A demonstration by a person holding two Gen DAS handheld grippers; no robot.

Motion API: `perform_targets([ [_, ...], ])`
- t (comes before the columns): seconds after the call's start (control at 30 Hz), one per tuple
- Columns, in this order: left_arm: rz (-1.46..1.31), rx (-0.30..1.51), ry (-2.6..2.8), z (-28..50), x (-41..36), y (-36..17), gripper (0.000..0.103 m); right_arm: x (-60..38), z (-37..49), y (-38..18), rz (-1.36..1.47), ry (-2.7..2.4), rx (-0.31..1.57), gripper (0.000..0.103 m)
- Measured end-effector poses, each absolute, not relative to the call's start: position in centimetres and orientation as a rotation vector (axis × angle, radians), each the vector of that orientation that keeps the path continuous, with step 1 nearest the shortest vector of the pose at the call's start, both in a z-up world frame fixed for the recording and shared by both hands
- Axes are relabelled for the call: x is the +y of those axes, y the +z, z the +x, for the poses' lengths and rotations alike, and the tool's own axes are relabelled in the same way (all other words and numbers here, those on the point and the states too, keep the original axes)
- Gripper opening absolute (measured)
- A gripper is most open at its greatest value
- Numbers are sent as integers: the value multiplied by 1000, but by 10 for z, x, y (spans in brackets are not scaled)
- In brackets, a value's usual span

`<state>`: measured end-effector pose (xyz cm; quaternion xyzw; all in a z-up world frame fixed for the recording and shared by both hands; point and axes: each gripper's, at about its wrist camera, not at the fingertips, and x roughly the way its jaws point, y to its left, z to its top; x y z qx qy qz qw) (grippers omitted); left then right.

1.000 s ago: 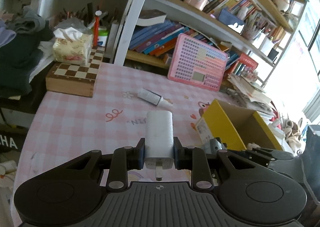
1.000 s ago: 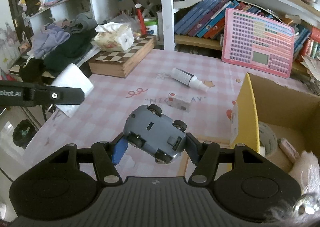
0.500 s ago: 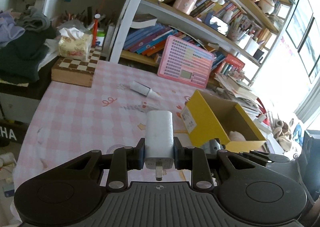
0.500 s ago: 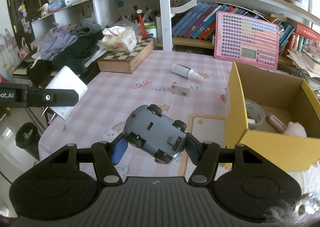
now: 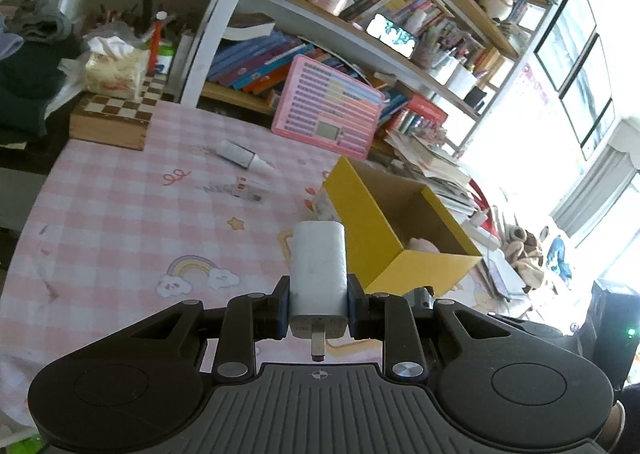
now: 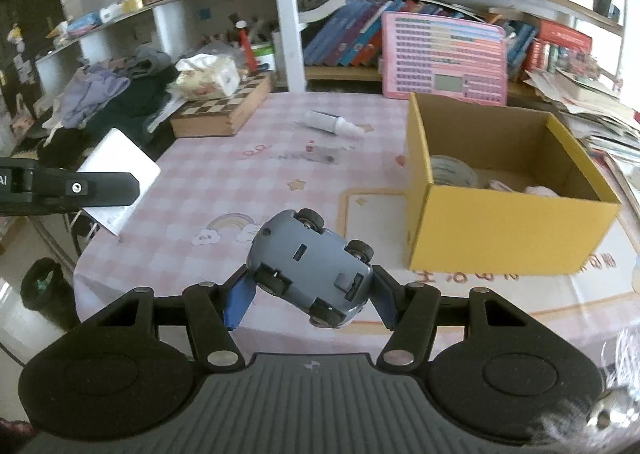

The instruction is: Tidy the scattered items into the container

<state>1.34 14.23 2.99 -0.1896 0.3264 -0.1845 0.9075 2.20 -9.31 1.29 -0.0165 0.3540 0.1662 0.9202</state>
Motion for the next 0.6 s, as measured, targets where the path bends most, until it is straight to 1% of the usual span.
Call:
perform_targets([
  [0.6, -374, 704, -505, 8, 115, 27, 25, -120, -12, 16, -6, 223, 726, 59],
])
